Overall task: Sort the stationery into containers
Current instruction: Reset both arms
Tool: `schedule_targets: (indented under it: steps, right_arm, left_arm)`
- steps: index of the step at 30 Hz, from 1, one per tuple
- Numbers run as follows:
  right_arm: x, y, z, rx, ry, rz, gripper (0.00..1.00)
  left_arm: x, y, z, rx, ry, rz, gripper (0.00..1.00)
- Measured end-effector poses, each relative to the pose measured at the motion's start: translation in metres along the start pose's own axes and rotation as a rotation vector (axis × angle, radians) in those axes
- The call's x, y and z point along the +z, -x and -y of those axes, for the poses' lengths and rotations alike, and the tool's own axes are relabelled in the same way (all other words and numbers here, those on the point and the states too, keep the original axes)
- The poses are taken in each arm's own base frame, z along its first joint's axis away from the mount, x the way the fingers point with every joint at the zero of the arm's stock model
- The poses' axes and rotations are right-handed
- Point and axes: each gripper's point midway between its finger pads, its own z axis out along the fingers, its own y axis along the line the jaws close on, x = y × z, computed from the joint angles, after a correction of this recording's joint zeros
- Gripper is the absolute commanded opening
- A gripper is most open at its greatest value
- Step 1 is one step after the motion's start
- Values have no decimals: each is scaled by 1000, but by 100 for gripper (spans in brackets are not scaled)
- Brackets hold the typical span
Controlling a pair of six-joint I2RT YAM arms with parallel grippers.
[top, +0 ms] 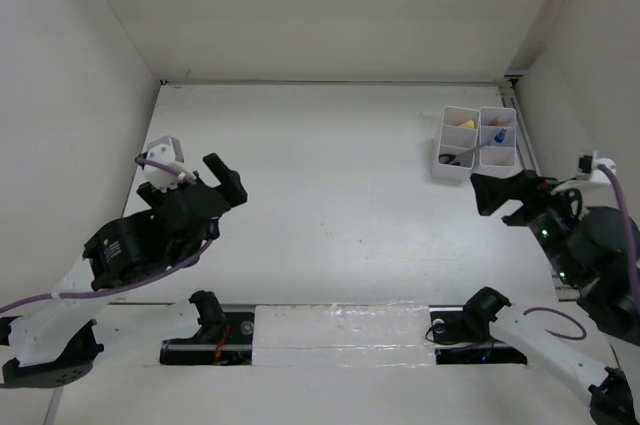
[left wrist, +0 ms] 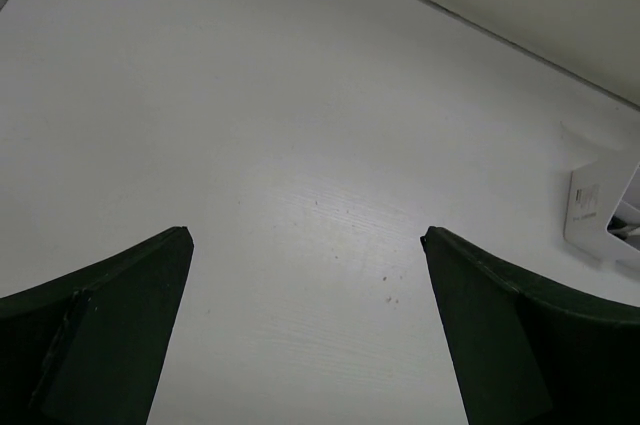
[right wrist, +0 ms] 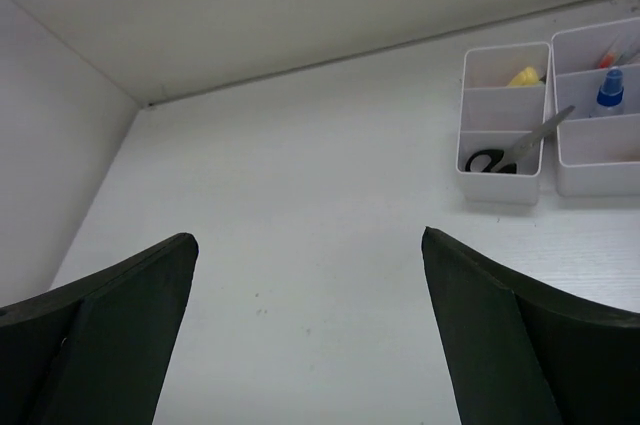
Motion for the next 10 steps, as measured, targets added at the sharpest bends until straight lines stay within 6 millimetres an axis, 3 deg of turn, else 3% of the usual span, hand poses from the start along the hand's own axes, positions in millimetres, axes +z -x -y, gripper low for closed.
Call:
schedule_targets:
  steps: [5, 10]
  right_arm:
    - [-36, 29, 6, 22, 41, 73, 100]
    - [-39, 20, 13, -4, 24, 39, 100]
  left_arm:
    - [-9, 5, -16, -44, -8, 5, 100]
    - [-7, -6, -22, -38, 3, -11, 100]
